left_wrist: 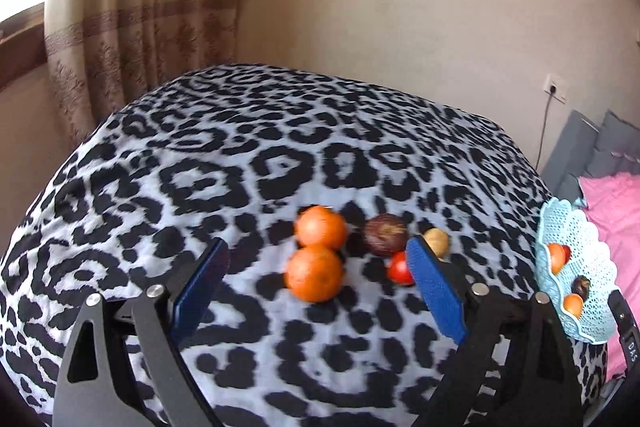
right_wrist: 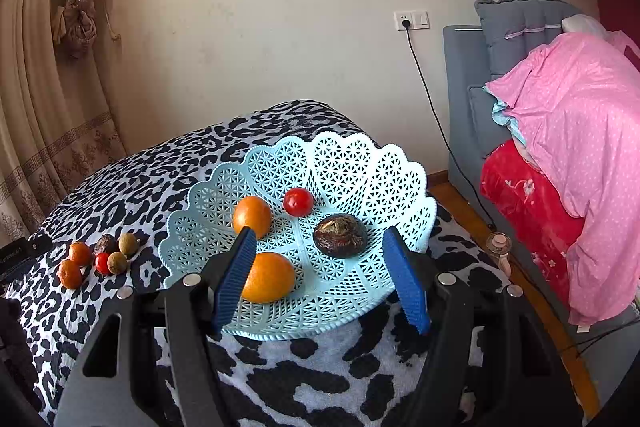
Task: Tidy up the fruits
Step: 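Move the open left tool back toward the remaining oranges, then close the left tool around the nearer large orange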
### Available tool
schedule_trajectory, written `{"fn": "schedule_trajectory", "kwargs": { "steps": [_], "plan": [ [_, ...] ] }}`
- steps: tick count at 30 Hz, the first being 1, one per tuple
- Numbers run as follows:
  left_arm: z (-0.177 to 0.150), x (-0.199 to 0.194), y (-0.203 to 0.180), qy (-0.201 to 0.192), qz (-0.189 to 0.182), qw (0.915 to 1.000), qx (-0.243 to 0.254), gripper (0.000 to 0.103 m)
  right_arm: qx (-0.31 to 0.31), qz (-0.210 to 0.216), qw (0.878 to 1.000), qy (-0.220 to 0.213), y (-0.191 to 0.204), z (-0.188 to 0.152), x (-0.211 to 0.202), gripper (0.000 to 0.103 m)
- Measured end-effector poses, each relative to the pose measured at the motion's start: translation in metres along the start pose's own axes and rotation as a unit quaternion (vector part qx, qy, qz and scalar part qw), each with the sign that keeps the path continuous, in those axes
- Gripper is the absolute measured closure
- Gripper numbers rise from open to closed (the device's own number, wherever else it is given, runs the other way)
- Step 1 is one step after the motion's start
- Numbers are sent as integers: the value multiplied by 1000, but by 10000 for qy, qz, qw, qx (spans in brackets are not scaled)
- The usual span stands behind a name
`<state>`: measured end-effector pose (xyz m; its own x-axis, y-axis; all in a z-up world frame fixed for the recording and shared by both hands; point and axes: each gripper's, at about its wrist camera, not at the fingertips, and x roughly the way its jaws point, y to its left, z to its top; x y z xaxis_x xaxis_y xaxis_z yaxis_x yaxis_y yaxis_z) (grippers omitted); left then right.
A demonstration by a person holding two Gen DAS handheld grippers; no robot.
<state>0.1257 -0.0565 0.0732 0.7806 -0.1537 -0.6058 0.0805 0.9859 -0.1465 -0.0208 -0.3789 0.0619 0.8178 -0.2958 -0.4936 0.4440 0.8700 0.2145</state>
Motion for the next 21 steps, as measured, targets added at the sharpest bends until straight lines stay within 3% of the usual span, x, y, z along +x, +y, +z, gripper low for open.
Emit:
{"fn": "schedule_trajectory", "kwargs": {
  "steps": [9,15,21],
  "plan": [
    [-12,28,11,562,-54,9984,67,50,-26,20,10000,10,0,0,0,36],
    [-18,36,4,632,-231,9974,247,56,-71,56,10000,37,2,-1,1,36],
    [-18,42,6,666,-401,9968,199,56,-76,58,9999,44,2,-1,1,36]
  ]
}}
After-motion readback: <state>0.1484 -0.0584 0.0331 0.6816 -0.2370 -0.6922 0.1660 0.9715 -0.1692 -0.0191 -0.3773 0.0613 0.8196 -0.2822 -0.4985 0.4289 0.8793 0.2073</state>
